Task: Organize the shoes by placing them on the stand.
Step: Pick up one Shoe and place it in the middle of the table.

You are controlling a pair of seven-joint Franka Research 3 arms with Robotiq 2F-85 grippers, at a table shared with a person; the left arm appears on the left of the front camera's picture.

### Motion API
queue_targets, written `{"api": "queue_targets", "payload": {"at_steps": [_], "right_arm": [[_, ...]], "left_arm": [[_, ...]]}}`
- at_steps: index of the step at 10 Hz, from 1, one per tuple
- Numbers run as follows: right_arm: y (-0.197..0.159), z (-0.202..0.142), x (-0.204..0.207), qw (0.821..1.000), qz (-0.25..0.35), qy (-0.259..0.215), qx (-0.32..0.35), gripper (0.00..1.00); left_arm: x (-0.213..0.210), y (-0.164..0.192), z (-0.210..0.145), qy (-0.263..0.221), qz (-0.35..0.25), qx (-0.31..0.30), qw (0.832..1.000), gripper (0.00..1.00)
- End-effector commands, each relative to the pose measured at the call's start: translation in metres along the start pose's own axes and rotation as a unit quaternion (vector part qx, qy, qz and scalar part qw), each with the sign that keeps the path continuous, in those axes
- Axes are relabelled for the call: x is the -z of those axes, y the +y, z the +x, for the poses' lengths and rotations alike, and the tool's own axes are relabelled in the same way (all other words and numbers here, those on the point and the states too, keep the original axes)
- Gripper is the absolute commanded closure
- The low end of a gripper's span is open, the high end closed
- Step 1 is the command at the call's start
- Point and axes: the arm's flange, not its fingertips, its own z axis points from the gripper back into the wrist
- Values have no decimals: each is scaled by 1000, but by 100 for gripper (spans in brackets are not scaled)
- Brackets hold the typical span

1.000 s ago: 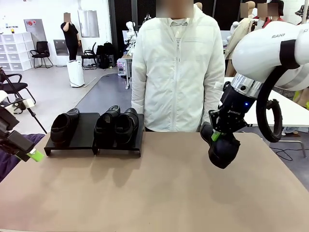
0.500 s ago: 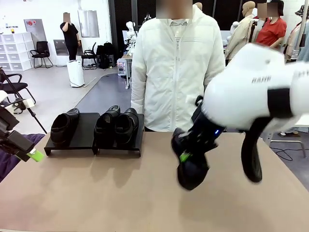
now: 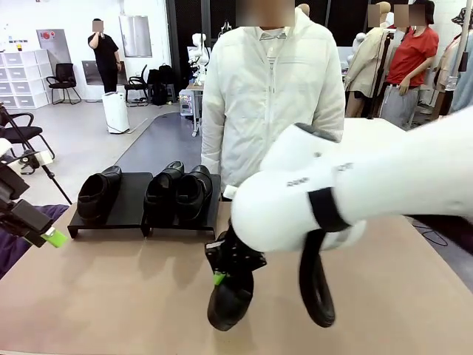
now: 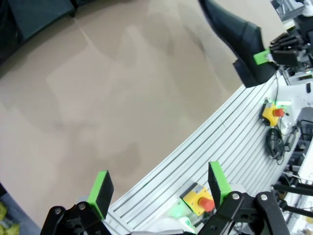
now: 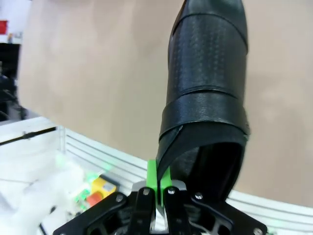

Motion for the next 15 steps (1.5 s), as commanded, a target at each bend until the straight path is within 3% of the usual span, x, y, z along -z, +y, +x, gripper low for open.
{"api": "queue_targets", "payload": {"at_steps": [1,5,6,7,8,12,15], "right_arm": [[14,21,17,1000,-4,10,20,100],[12,28,33,999,-10,26,15,100],[12,29,36,999,-6,33,14,74],[11,29,37,999,-1,38,14,17],[10,29,36,999,7,40,16,0],[-13,26,-11,998,58,20,10,0],[-93,11,-93,995,85,-37,30,0]], "left_arm": [[-2,0,-1,1,-2,-3,1000,0],[-2,0,-1,1,-2,-3,1000,0],[-2,0,-1,1,-2,-3,1000,0],[-2,0,-1,1,-2,-3,1000,0],[-2,0,-1,1,-2,-3,1000,0],[-2,0,-1,1,-2,-3,1000,0],[-2,0,-1,1,-2,-3,1000,0]]}}
